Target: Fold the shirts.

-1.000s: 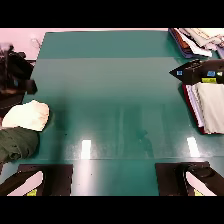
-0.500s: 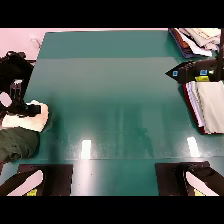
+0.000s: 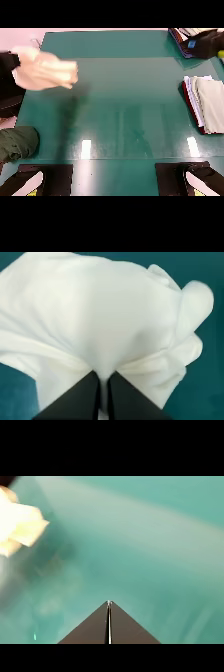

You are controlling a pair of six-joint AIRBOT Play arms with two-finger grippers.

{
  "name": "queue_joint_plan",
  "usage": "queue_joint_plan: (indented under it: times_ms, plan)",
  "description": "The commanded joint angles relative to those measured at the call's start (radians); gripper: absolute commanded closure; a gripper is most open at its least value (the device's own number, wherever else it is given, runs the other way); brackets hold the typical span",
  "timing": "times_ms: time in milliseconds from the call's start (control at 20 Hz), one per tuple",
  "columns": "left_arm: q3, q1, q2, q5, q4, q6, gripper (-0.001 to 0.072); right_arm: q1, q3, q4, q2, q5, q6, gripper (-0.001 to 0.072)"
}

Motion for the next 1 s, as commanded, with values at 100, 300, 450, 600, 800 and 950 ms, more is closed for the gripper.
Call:
queue_joint_plan:
  times_ms: [100, 300, 450, 600, 800, 950]
  plan:
    - [0.173, -0.353, -0.011, -0.026, -0.027, 0.004, 0.0686, 0.001, 0.151, -0.010, -0.001, -0.021, 0.000, 0.0691]
    - [0.172, -0.626, -0.152, -0.034, -0.001, -0.020, 0.0685, 0.001, 0.193, -0.009, -0.001, -0.020, 0.000, 0.0691]
    - [0.171, -0.782, -0.309, -0.028, -0.010, -0.016, 0.0616, 0.001, 0.195, -0.008, -0.001, -0.002, 0.000, 0.0691]
    - [0.171, -0.838, -0.427, 0.053, -0.019, -0.015, 0.0050, 0.001, 0.195, -0.008, -0.001, 0.017, 0.000, 0.0691]
    - [0.171, -0.698, -0.469, 0.148, -0.007, -0.061, 0.0049, 0.001, 0.195, -0.008, -0.001, 0.029, 0.000, 0.0691]
    - [0.171, -0.530, -0.547, 0.117, -0.072, -0.098, 0.0049, 0.001, 0.195, -0.008, -0.001, 0.063, 0.000, 0.0691]
